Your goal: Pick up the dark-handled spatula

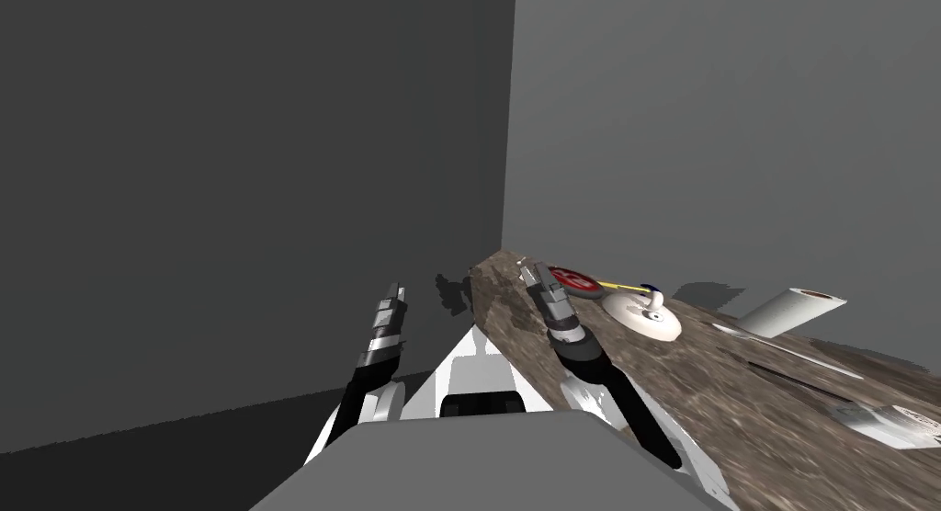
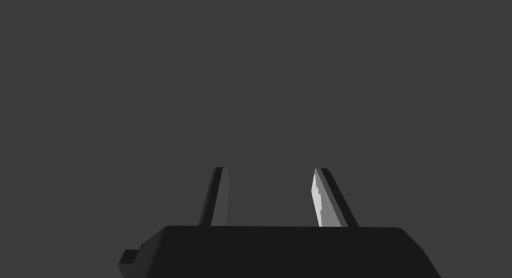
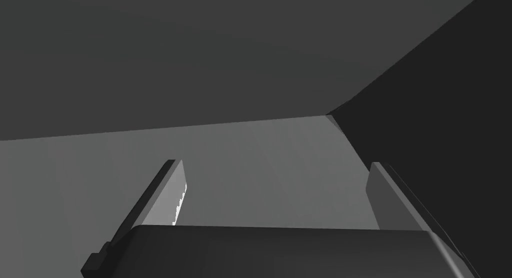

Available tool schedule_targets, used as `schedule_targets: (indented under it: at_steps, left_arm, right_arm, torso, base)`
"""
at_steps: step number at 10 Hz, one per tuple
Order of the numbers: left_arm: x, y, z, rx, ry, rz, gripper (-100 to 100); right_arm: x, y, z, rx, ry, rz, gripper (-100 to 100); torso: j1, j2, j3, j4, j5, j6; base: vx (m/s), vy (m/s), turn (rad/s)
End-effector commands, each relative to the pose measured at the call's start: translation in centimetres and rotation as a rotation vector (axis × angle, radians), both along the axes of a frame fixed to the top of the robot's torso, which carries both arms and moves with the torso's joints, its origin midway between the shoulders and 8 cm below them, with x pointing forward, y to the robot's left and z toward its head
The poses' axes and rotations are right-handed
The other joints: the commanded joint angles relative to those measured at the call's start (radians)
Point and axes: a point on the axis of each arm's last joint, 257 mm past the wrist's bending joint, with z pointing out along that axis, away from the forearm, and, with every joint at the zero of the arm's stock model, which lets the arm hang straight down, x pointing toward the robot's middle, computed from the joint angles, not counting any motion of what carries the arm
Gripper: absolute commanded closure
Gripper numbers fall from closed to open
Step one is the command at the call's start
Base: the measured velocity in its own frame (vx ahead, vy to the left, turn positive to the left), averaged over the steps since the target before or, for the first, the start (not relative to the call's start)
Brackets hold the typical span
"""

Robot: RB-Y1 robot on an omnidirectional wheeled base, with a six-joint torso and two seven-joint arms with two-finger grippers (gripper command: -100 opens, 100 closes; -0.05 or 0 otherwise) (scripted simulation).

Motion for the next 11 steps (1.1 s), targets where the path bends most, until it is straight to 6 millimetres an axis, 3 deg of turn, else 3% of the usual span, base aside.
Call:
schedule_targets:
  at_steps: [1, 3, 5, 8, 10, 11]
  left_arm:
    - [0.0, 0.0, 0.0, 0.000, 0.000, 0.000, 0]
    - [0.0, 0.0, 0.0, 0.000, 0.000, 0.000, 0]
    - [0.0, 0.0, 0.0, 0.000, 0.000, 0.000, 0]
    - [0.0, 0.0, 0.0, 0.000, 0.000, 0.000, 0]
    - [0.0, 0.0, 0.0, 0.000, 0.000, 0.000, 0]
    - [0.0, 0.0, 0.0, 0.000, 0.000, 0.000, 0]
  right_arm:
    - [-0.1, 1.9, -1.2, -0.029, 0.027, 0.059, -100]
    - [-0.4, 3.5, -2.4, -0.066, 0.058, 0.113, -100]
    - [-0.6, 3.8, -2.9, -0.101, 0.065, 0.128, -100]
    - [-1.3, 6.4, -5.9, -0.165, 0.138, 0.222, -100]
    - [-1.6, 6.5, -6.6, -0.211, 0.149, 0.239, -100]
    - [-2.1, 7.5, -8.2, -0.233, 0.189, 0.276, -100]
  torso:
    - [0.000, 0.000, 0.000, 0.000, 0.000, 0.000]
    - [0.000, 0.000, 0.000, 0.000, 0.000, 0.000]
    - [0.001, -0.001, 0.000, 0.000, 0.000, 0.000]
    - [0.000, -0.003, -0.001, -0.001, 0.000, 0.000]
    - [0.001, -0.002, -0.001, 0.000, 0.000, 0.000]
    - [0.000, -0.004, -0.002, -0.001, 0.000, 0.000]
  base:
    - [-0.100, 0.015, 0.116]
    - [-0.090, 0.018, 0.101]
    - [-0.042, 0.015, 0.012]
    - [-0.055, 0.019, 0.114]
    - [-0.041, 0.012, 0.029]
    - [-0.037, 0.021, 0.180]
